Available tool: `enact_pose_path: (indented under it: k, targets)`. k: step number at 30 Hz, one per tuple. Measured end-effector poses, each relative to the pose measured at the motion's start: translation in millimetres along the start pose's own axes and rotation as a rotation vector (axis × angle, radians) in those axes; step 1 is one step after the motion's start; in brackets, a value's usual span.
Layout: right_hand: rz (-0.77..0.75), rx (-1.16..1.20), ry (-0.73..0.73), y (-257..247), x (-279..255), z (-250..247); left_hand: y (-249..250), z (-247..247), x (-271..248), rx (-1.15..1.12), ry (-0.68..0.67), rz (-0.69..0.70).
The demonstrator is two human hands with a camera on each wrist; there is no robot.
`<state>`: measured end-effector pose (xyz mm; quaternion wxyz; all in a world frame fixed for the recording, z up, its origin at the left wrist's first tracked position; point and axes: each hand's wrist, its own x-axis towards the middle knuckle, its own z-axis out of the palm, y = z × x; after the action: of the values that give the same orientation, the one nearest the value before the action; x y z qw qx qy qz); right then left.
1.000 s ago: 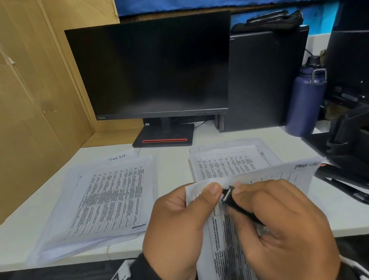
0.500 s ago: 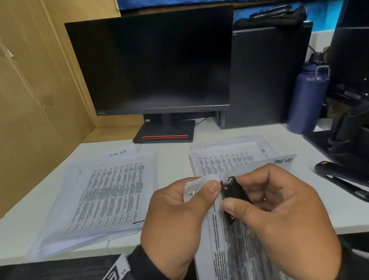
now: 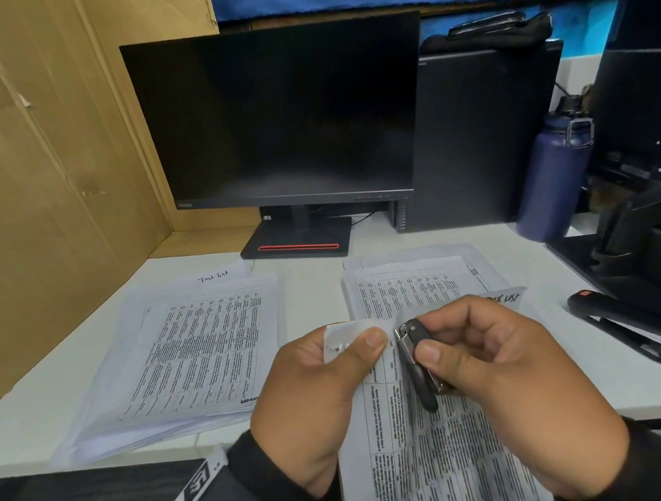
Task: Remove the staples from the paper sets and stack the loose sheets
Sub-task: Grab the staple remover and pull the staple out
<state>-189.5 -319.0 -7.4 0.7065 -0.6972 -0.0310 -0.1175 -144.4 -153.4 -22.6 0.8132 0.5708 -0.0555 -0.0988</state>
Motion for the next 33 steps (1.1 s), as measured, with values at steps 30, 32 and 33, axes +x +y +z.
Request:
enact_pose_path:
  k: [30,32,33]
  targets:
    - [0.424,-1.387,0.308,51,46,-162,27,-34,22,0.098,0.200,-0.159]
    - [0.367,-1.399,0.325,45,50,-155,27,-32,20,0.111,0.181,-0.139]
    - [0.306,-1.389,0.346,37,51,-148,27,-31,18,0.122,0.168,-0.126]
